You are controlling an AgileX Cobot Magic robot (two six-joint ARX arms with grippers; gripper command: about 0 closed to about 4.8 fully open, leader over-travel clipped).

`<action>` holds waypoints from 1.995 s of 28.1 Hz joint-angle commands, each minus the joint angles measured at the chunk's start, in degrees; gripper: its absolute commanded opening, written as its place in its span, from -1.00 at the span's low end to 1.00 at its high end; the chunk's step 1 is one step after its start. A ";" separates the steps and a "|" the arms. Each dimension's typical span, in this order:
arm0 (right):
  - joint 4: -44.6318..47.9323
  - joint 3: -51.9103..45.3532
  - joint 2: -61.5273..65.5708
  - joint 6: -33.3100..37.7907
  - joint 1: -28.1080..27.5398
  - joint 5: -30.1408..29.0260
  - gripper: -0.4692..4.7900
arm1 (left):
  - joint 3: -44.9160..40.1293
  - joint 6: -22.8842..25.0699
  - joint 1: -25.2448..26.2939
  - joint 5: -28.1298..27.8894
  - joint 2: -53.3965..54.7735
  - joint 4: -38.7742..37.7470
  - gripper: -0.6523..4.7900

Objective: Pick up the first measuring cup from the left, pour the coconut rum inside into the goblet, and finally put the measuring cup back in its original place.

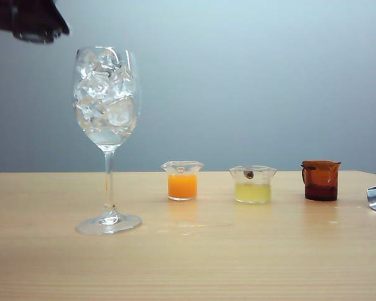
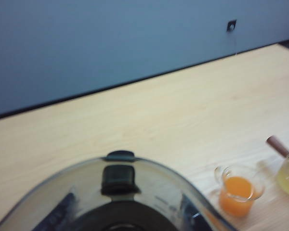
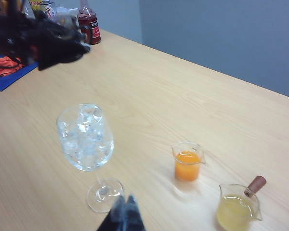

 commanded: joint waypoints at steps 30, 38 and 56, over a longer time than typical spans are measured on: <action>3.54 0.55 5.99 -0.11 12.20 1.55 -0.84 | 0.26 3.85 -10.64 -10.60 -7.06 -9.16 -0.45; 3.54 0.55 5.99 -0.11 12.20 1.55 -0.84 | 0.17 6.08 -10.62 -11.26 -5.66 -9.81 -0.45; 3.52 0.55 5.99 -0.13 12.17 1.51 -0.84 | -0.52 9.70 -10.60 -12.28 0.24 -6.75 -0.46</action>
